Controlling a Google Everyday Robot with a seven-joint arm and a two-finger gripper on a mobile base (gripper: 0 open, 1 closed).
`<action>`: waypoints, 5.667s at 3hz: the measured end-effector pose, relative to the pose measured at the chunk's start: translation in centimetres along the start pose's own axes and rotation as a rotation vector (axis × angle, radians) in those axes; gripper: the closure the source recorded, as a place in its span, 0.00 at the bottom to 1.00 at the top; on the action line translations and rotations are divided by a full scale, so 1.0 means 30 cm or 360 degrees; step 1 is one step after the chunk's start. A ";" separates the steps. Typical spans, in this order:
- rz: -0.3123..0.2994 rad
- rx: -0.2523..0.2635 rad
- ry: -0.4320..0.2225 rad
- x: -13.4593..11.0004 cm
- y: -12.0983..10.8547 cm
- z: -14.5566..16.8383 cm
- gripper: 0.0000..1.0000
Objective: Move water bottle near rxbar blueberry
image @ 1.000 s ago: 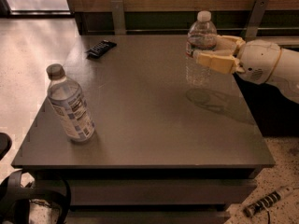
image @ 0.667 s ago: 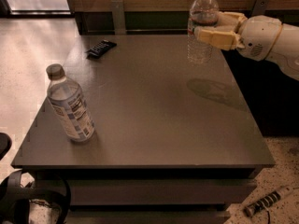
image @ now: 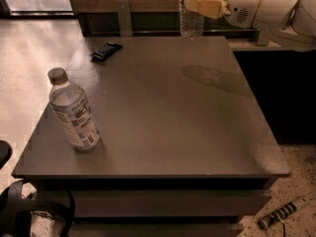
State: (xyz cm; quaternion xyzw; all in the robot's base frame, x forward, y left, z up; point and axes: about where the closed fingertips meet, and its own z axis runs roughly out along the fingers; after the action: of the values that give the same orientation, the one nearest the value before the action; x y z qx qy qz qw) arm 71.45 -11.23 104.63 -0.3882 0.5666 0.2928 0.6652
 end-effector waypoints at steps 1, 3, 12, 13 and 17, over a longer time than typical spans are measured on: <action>0.0077 -0.0017 0.0016 0.020 -0.021 0.162 1.00; 0.0235 -0.0068 -0.0053 0.162 0.008 0.506 1.00; -0.0041 -0.0132 -0.0011 0.485 0.100 0.708 1.00; -0.0041 -0.0132 -0.0011 0.483 0.099 0.708 1.00; 0.0319 -0.0223 0.0084 0.453 0.039 0.571 1.00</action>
Offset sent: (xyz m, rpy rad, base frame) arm 0.0998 0.1314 -0.0311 0.0965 0.1467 0.0593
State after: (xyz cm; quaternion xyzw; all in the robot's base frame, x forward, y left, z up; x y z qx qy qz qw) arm 82.03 3.23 92.04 -0.3828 0.5980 0.3865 0.5887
